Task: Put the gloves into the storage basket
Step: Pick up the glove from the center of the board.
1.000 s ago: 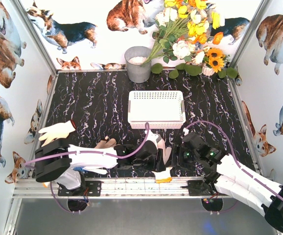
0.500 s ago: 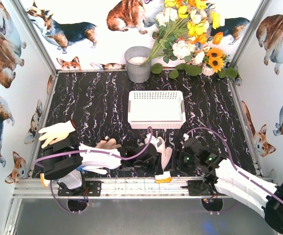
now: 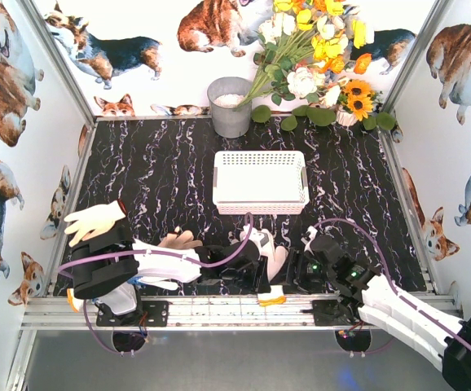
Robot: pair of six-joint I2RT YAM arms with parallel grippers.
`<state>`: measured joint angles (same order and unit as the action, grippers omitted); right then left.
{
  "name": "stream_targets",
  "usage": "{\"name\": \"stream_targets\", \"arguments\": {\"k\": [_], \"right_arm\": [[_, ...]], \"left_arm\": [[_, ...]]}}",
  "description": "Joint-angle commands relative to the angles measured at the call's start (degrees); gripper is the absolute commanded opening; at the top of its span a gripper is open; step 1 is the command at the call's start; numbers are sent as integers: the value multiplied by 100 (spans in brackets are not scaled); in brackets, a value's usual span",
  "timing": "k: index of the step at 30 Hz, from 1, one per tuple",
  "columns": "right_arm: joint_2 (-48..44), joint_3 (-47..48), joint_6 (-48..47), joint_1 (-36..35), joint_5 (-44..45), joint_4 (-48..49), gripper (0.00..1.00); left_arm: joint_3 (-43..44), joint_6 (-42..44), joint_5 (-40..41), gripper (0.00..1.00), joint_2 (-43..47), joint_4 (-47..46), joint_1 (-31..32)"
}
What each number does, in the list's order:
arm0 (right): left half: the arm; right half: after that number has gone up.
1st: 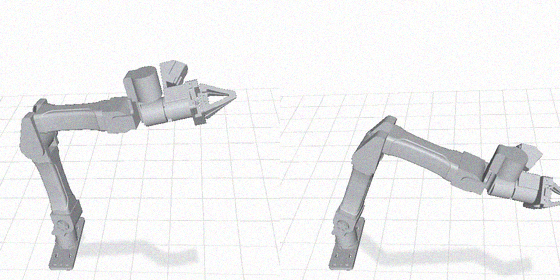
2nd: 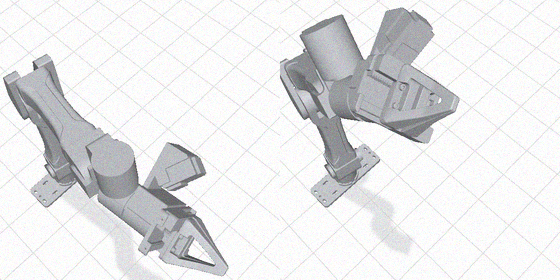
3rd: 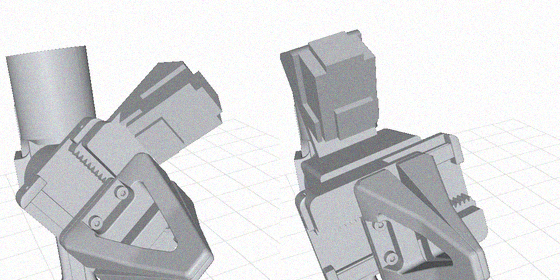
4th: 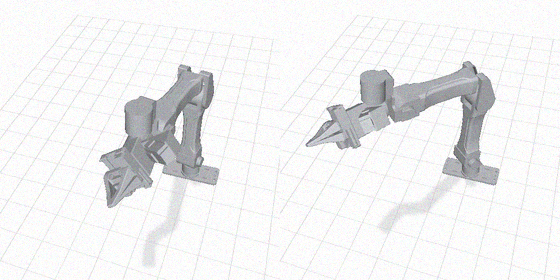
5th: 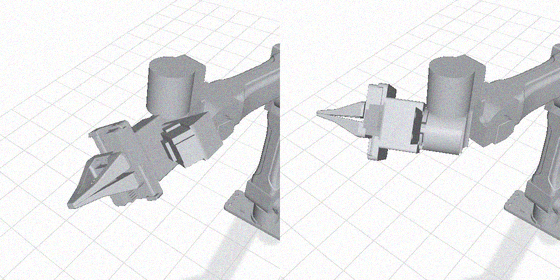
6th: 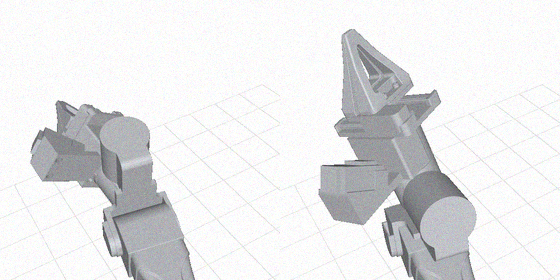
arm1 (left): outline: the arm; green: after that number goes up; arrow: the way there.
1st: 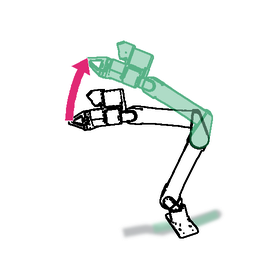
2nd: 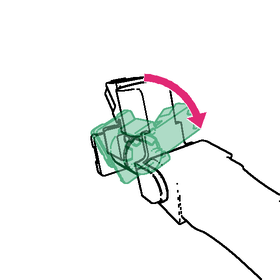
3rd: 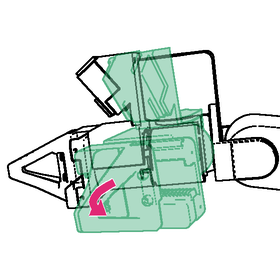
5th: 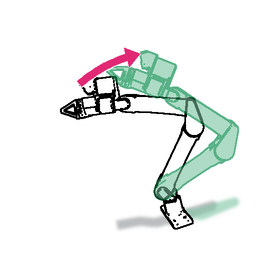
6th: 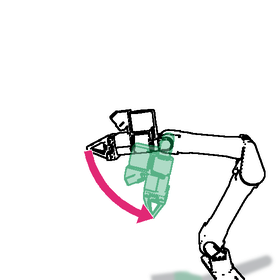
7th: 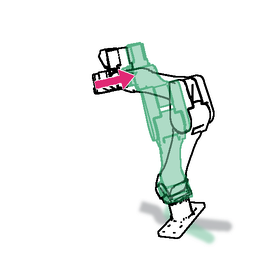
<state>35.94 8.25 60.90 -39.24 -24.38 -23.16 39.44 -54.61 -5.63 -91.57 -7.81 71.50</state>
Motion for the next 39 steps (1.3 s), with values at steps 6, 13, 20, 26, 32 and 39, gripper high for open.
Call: {"name": "stream_targets", "arguments": {"k": [6, 13, 20, 26, 32, 39], "right_arm": [[-257, -457, 379, -22, -553, 678, 55], [-252, -551, 632, -22, -585, 1148, 27], [-421, -300, 895, -22, -425, 1163, 5], [-353, -254, 1241, -13, -342, 1268, 0], [-370, -58, 1422, 88, -274, 1213, 0], [64, 297, 1510, 280, -373, 1222, 0]], "left_arm": [[-96, 4, 331, 30, 246, 355, -27], [-82, 149, 492, 30, 400, 452, -23], [242, 913, 935, 32, 905, 889, 2], [319, 1721, 1583, 39, 1434, 1296, 57], [274, 2654, 2320, 48, 2254, 1507, 376], [325, 3181, 2848, 62, 2444, 1882, 850]]}}
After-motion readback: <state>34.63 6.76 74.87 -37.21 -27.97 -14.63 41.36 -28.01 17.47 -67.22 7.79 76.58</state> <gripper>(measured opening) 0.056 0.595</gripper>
